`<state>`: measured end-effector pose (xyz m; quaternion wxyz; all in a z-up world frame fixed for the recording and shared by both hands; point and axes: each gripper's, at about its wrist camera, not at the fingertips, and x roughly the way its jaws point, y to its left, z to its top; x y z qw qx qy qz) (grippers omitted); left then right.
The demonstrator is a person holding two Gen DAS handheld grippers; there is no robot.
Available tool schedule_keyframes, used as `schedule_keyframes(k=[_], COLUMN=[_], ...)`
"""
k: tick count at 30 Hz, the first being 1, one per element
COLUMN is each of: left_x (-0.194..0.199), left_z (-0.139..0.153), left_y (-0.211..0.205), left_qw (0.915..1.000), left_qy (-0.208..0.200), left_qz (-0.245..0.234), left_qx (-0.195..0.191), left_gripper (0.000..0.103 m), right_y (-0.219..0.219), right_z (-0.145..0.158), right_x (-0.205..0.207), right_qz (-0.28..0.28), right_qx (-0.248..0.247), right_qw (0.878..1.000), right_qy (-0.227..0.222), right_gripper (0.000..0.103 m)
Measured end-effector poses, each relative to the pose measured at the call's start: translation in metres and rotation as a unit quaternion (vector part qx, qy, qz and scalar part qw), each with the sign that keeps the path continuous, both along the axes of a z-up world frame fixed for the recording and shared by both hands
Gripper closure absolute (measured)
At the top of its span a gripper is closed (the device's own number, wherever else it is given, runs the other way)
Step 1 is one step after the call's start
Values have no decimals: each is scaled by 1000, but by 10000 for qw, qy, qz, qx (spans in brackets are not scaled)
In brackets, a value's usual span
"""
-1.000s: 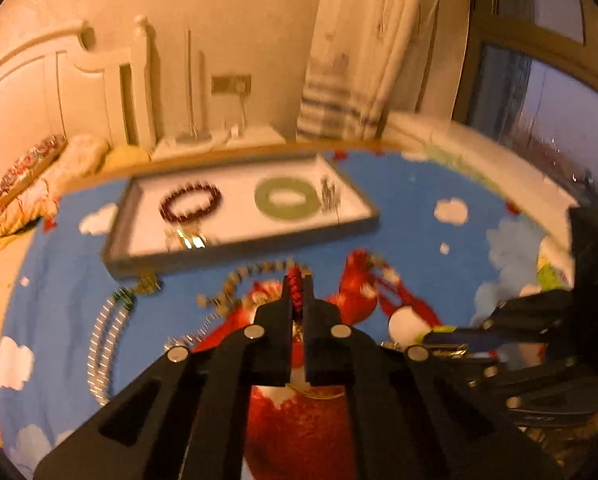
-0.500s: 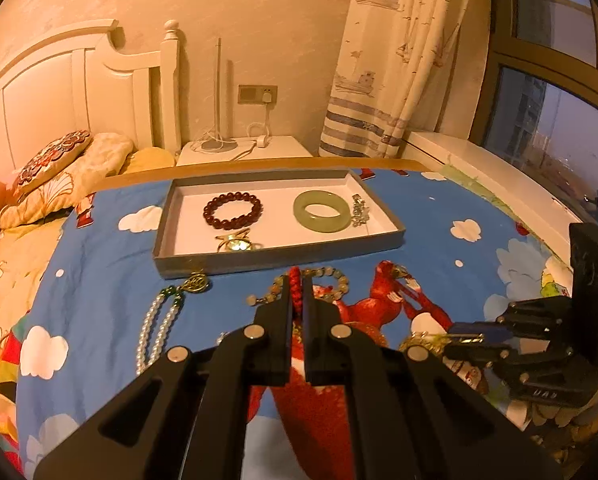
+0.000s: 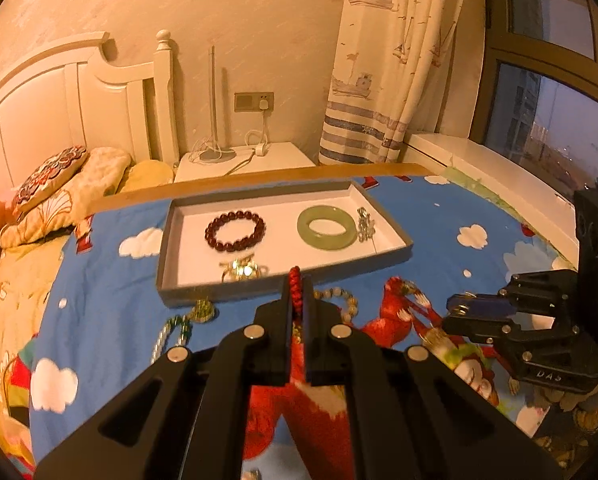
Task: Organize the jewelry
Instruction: 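Carry the red beaded tassel toward the tray with the left tool while the right holds the pin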
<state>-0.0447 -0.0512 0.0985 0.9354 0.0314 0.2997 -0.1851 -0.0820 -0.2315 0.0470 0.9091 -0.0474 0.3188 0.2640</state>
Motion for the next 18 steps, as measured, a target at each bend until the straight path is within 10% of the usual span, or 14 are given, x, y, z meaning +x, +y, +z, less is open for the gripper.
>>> schedule_keyframes(k=[9, 18], left_x=[65, 105], left_z=[10, 16], left_y=[-18, -19], left_qw=[9998, 9998], left_qy=[12, 30], left_qz=[-30, 86], left_qx=[214, 200], left_gripper=[100, 100], right_y=[13, 8], right_z=[23, 22], right_x=[58, 66], right_qz=[-132, 346], right_qx=[-82, -242], right_qw=[9989, 9989], right_qy=[-448, 195], right_gripper=[91, 89])
